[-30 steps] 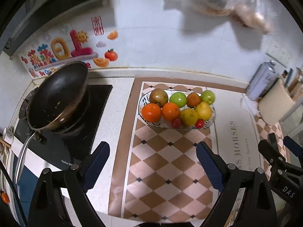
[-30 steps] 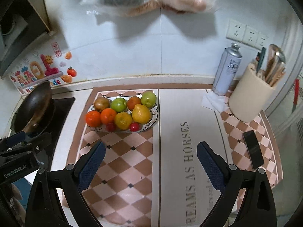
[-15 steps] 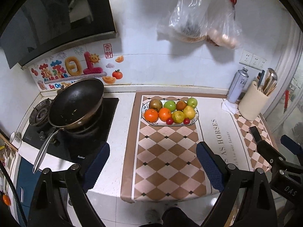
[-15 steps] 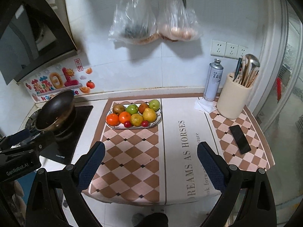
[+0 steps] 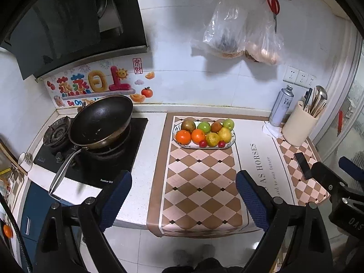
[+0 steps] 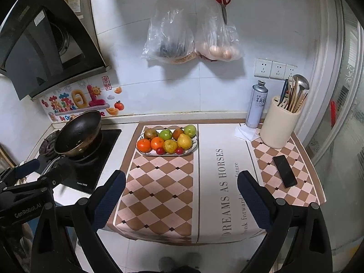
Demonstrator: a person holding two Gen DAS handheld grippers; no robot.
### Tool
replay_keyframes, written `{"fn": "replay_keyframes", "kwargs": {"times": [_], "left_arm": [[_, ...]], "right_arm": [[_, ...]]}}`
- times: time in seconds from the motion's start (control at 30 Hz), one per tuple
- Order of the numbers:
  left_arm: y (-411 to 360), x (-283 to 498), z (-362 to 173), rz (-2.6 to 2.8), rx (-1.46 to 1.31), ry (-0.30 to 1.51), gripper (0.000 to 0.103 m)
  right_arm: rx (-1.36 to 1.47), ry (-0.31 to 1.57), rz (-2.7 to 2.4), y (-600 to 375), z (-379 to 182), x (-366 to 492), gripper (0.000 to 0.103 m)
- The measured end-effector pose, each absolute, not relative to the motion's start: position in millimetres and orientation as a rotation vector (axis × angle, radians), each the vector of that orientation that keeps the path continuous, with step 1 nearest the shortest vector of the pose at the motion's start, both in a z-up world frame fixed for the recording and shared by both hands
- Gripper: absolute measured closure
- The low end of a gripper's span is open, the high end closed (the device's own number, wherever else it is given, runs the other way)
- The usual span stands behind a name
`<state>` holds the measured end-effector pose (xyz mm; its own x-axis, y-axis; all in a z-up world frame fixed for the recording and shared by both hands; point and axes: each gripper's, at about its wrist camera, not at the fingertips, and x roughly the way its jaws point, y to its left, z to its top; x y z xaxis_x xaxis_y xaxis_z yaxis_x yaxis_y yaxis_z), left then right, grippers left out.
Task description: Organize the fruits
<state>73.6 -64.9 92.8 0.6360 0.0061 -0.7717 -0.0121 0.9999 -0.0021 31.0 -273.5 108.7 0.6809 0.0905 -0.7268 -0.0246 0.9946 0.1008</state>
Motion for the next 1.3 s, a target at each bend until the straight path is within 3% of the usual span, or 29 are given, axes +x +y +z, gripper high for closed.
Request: {"fn": "replay_keyframes", "kwargs": {"times": [0.53, 0.93, 1.3], "left_arm": [[-80, 123, 77, 0.04, -0.02, 0.917, 0.01], [-79, 187, 41, 0.084, 0.001, 0.978, 0.01], [-78, 210, 23, 0.108, 0.017, 0.994, 0.01]], "right_arm": [[0.075, 0.843, 0.055, -285, 91, 102, 0.002], [0.034, 0.899, 0.024, -277, 45, 183, 0.002], [0.034, 0.929, 0.03, -274, 29, 201, 0.002]]}}
